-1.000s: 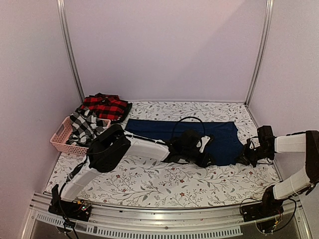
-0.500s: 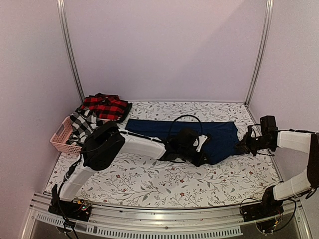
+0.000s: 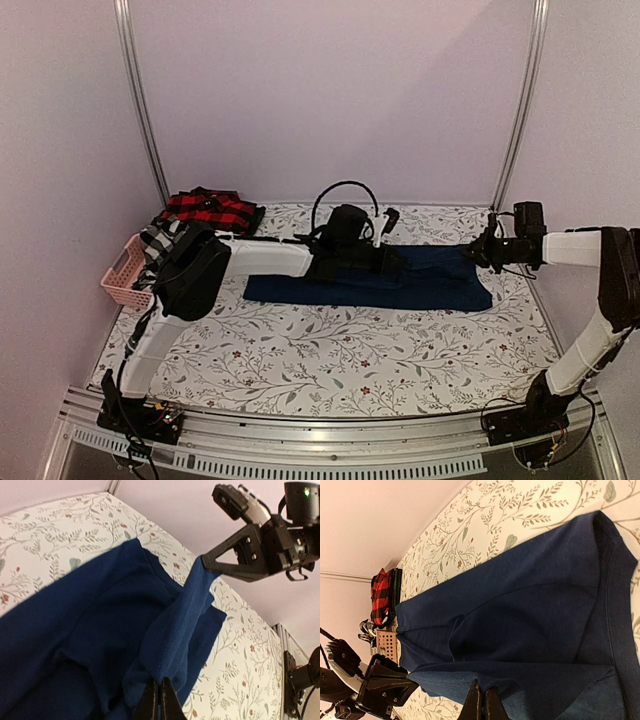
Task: Fold and stack the mixed laundry pile
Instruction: Adjust the rectangle-folded T-shirt at the center of the board.
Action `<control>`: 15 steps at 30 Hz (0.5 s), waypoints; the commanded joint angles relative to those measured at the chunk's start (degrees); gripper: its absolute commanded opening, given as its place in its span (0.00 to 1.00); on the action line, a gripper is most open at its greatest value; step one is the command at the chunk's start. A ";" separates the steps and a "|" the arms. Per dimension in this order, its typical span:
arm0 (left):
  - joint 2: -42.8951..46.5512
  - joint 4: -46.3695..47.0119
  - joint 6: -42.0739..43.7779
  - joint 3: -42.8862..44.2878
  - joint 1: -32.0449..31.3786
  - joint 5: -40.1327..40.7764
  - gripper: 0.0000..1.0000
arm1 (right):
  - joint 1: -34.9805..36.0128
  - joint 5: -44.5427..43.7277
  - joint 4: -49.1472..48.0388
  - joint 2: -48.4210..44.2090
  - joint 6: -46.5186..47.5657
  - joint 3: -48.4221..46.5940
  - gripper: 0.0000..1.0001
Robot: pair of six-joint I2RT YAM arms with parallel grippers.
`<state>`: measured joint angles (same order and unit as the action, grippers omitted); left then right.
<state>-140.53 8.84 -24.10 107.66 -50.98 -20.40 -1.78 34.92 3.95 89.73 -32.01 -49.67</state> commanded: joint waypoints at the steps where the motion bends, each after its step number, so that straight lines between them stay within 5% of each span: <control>1: -5.59 0.11 0.25 7.55 2.75 -1.17 0.00 | -0.15 1.25 -7.43 5.74 -1.97 -3.82 0.00; 11: -14.76 -2.70 1.33 19.67 5.87 -2.47 0.00 | -0.15 2.16 -9.66 16.67 -1.60 -13.01 0.00; 15: -14.64 -4.06 1.56 18.44 6.48 -1.38 0.26 | -0.15 1.94 -8.20 21.18 -0.82 -16.97 0.00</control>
<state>-154.91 6.63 -23.31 125.56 -45.93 -22.09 -1.76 36.99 -3.66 107.20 -33.61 -63.02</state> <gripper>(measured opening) 0.140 0.006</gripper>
